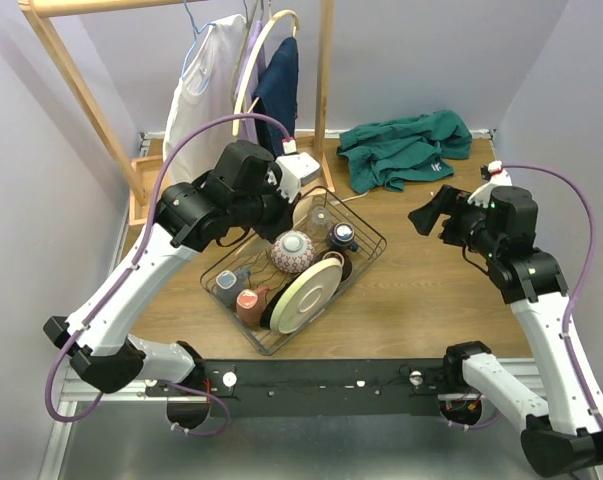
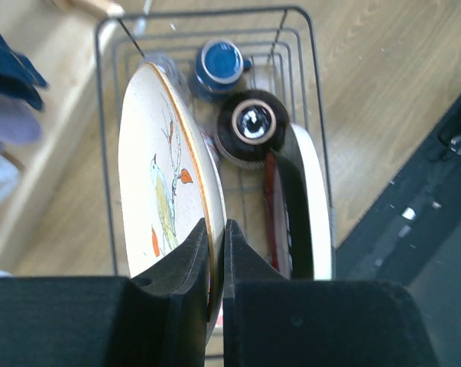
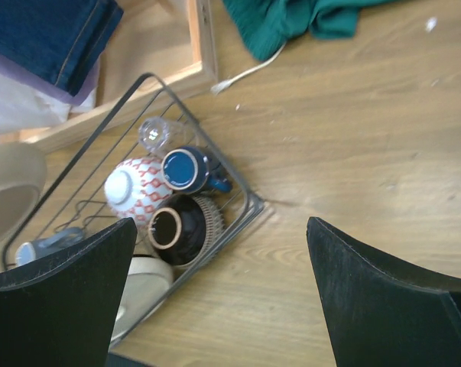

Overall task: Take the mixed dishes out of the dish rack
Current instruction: Pick up the plate from the dish rack, then place the plate at the center of the board.

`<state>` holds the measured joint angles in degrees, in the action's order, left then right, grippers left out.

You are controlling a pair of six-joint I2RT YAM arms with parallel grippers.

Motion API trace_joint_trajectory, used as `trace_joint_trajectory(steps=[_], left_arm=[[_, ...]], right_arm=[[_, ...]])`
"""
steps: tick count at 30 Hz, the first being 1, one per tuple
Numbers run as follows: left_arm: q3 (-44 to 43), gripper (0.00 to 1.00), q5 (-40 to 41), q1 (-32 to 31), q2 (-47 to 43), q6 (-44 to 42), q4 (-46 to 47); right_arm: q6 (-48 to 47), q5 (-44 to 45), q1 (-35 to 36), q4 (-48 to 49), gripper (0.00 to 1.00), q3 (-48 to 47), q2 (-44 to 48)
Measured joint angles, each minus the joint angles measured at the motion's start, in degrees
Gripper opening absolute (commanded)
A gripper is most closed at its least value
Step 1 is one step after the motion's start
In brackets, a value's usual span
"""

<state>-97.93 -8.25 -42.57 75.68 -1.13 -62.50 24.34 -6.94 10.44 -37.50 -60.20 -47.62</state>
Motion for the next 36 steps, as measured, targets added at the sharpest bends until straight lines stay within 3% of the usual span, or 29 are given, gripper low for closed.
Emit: trace_joint_trajectory(steps=[9, 18, 26, 36], left_arm=[[5.4, 0.0, 4.3, -3.7, -1.0, -8.2, 10.3], [16.8, 0.0, 7.5, -7.7, -3.0, -19.1, 21.2], [18.1, 0.0, 12.8, -13.7, -1.4, -25.8, 28.6], [18.9, 0.0, 19.9, -20.8, 4.9, -33.4, 34.4]], right_arm=[[6.9, -7.2, 0.0, 0.2, 1.0, -1.6, -6.8], [12.6, -10.3, 0.1, 1.1, 1.0, -8.0, -15.9], [18.2, -15.3, 0.1, 2.9, 0.99, -9.0, -21.4], [22.3, -19.9, 0.1, 7.8, 0.91, -9.1, -23.6]])
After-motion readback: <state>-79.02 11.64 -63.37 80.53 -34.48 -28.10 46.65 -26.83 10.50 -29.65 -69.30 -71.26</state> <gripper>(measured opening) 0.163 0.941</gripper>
